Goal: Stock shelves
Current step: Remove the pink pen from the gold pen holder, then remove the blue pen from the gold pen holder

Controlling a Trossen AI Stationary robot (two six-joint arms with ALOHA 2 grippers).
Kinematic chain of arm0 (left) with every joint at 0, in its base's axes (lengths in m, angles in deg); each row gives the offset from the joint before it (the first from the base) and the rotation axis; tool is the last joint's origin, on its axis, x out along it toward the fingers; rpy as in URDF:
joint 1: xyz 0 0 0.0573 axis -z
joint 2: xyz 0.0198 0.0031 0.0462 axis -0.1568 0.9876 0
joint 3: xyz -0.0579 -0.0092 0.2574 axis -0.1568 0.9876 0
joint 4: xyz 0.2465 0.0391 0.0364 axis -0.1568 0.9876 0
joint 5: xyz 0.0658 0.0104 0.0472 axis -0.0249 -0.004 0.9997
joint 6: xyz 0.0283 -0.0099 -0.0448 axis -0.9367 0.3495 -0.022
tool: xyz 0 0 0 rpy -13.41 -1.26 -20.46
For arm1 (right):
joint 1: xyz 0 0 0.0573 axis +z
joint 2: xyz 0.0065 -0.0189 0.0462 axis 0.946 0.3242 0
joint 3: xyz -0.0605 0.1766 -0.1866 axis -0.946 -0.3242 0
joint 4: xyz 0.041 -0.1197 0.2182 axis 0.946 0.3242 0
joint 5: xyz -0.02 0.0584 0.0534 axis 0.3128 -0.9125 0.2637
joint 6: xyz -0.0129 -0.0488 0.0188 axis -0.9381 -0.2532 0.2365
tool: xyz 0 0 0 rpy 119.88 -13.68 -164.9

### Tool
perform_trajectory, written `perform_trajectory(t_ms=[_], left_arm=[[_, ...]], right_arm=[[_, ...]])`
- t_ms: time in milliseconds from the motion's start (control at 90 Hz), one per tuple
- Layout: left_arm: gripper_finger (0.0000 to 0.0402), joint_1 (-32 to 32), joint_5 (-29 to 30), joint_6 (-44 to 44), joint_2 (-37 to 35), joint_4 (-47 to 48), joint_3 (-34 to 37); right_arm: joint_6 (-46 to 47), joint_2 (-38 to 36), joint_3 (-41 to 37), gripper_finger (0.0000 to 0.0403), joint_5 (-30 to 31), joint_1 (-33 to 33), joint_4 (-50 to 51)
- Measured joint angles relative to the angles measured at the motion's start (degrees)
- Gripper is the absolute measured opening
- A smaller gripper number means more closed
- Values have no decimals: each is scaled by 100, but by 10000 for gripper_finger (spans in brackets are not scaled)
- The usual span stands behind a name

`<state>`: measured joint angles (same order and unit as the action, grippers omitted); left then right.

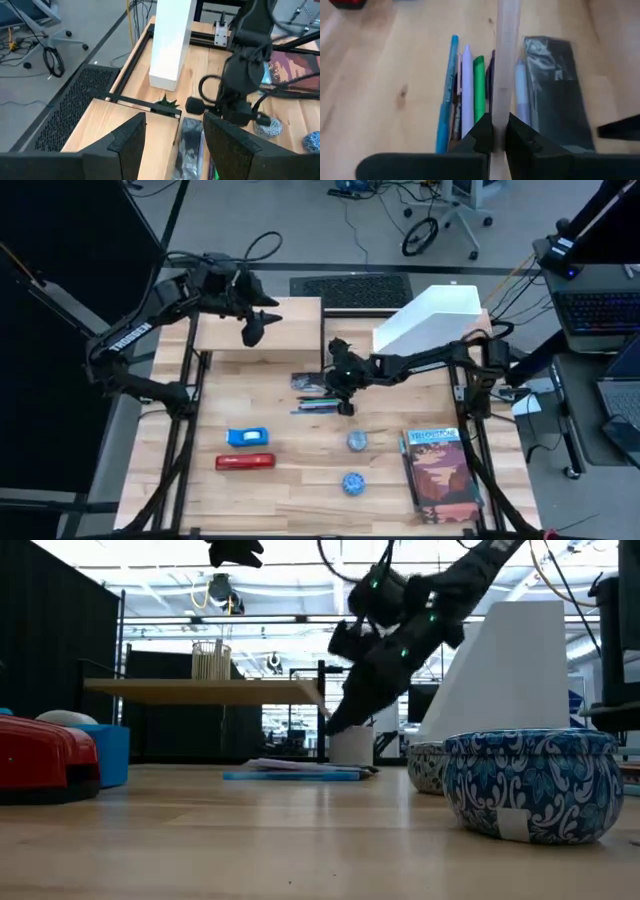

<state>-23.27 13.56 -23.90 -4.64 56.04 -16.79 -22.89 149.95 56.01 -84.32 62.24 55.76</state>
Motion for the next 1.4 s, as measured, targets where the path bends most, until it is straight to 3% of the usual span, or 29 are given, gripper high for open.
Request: perform_trajectory(t_ms=[189,389,700,956,1233,1400], left_arm=[[183,4,-2,24,0,-2,0],[183,4,-2,28,0,-6,0],[183,7,56,42,0,-5,0],[182,-122,576,179,-204,-158,-2],[182,-765,1471,35,-354,22,-15],[182,-1233,1531,-10,-129,623,-14]], right_arm=[[22,371,13,17,536,-9,-166],[59,403,11,24,534,48,-341],[575,331,0,140,59,68,-373],[469,-812,0,210,184,-17,409],[491,-2264,4,209,468,-378,787],[442,-2685,7,208,583,-675,810]])
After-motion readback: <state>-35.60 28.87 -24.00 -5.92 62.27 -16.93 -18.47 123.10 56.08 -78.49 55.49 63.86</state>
